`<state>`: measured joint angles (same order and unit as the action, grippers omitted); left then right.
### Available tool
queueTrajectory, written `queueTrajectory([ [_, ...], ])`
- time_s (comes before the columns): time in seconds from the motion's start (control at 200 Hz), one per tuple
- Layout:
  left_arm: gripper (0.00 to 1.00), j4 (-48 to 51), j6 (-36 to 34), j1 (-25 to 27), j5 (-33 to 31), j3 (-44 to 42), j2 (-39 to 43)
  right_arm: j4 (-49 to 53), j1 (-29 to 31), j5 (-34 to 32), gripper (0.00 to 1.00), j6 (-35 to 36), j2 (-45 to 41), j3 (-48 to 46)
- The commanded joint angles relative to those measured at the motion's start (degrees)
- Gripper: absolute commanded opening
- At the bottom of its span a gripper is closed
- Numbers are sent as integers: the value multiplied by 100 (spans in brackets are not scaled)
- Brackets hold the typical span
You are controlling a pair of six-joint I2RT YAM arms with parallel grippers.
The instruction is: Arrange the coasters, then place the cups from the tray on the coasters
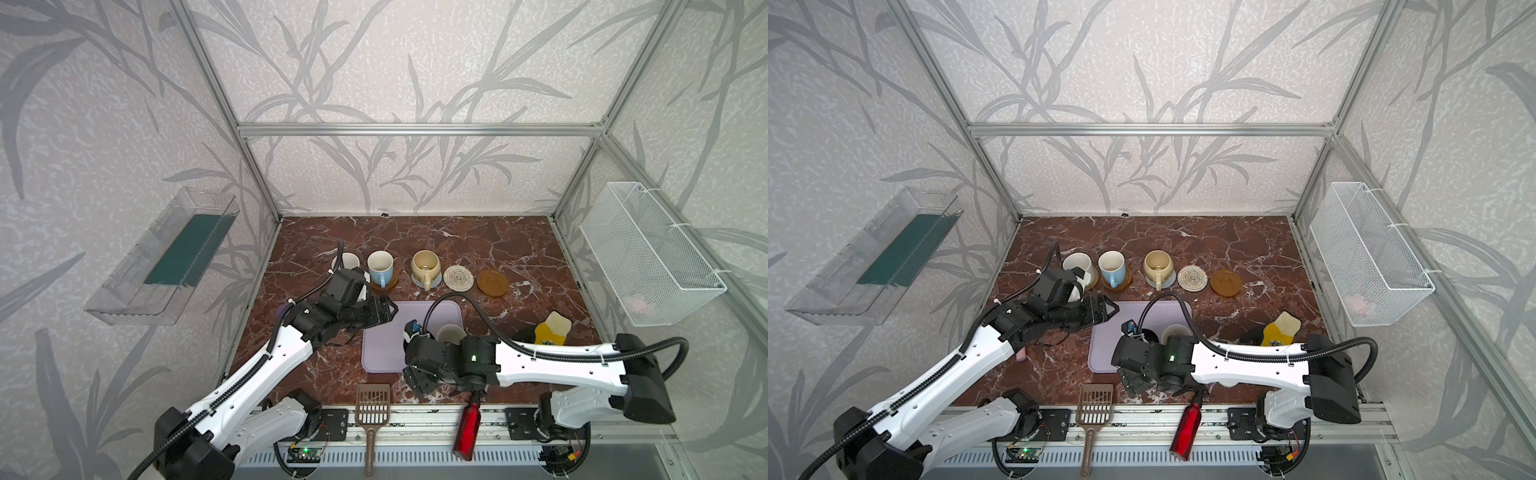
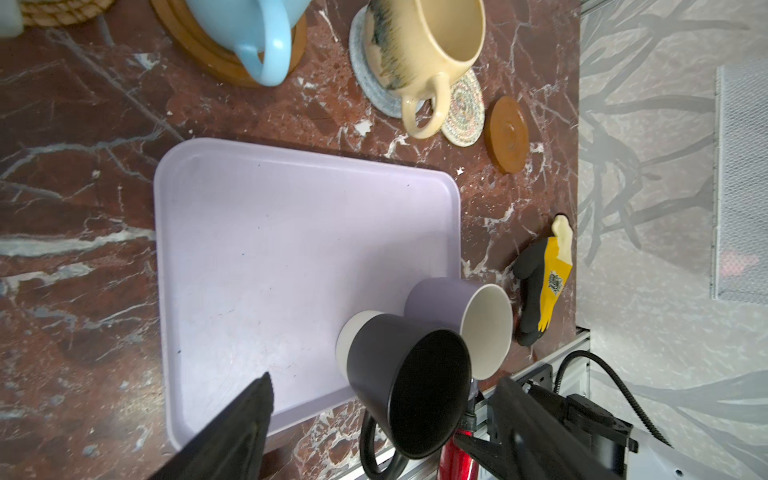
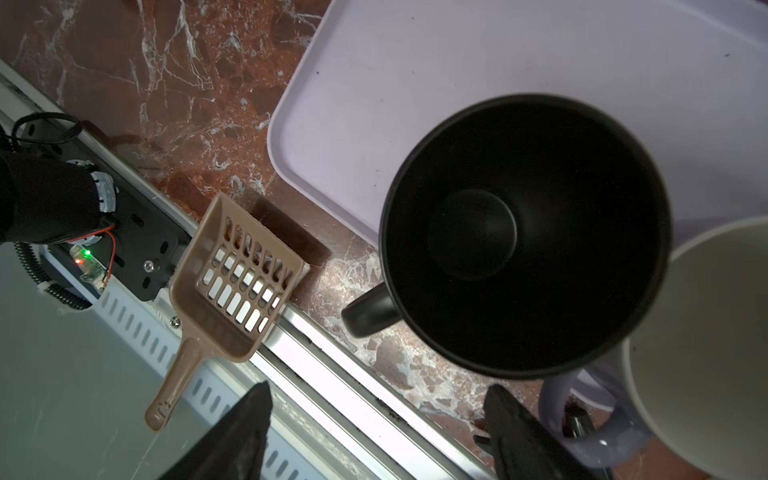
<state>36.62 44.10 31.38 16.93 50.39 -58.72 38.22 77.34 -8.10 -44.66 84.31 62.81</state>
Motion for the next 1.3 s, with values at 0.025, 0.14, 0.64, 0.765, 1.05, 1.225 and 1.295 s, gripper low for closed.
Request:
queueTrajectory([
  [0.025,85,367,-192,-77,-203,-68,168,359,52,-267,81,-87,235,350],
  [0.14,86,490,-148,-86,-296,-107,359,520,18,-363,81,-162,373,405],
  [0.64,86,-99,420,-129,-507,-938,849,229,-374,-354,69,310,905,706],
  [0.765,85,-520,722,-127,-215,-1336,939,334,-474,-323,63,423,1110,867],
  [1.05,82,-1038,1136,-136,-70,-1868,1192,86,-659,-470,54,599,1315,886],
  [1.225,82,-1377,1355,-138,29,-2128,1370,-89,-750,-525,45,641,1518,867],
  [1.295,82,-1465,1407,-140,100,-2197,1359,-98,-764,-570,44,677,1615,887],
])
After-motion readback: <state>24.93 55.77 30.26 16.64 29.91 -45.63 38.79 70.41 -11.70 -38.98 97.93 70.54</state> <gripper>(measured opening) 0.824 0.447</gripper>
